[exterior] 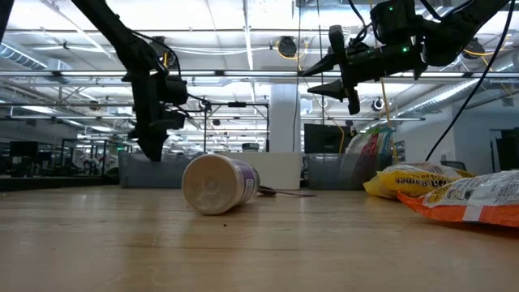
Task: Pick & Place Food Item
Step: Put the left blue patterned spoon into the left black bin
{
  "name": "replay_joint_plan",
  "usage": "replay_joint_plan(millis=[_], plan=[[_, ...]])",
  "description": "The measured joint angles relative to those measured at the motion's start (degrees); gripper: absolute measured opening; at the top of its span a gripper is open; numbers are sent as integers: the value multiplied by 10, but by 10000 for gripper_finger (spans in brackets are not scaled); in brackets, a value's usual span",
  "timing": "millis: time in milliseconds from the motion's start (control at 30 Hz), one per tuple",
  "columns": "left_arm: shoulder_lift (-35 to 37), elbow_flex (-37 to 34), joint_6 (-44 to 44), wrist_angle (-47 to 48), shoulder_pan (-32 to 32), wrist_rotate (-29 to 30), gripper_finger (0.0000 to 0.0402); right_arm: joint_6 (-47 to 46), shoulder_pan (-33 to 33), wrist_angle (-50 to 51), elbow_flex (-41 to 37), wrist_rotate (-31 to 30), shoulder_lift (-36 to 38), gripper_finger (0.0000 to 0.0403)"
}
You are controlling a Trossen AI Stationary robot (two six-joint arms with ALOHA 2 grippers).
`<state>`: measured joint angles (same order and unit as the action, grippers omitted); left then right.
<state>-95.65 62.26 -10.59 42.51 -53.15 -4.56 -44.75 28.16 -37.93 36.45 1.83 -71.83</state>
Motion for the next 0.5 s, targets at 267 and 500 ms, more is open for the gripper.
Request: replay_joint_plan(millis=[267, 500], plan=[[-20, 0, -10, -4, 0, -8, 30, 0, 0, 0, 0, 0, 0, 169], [-27, 0, -12, -7, 0, -32, 30, 4, 0, 0, 0, 0, 0, 169]])
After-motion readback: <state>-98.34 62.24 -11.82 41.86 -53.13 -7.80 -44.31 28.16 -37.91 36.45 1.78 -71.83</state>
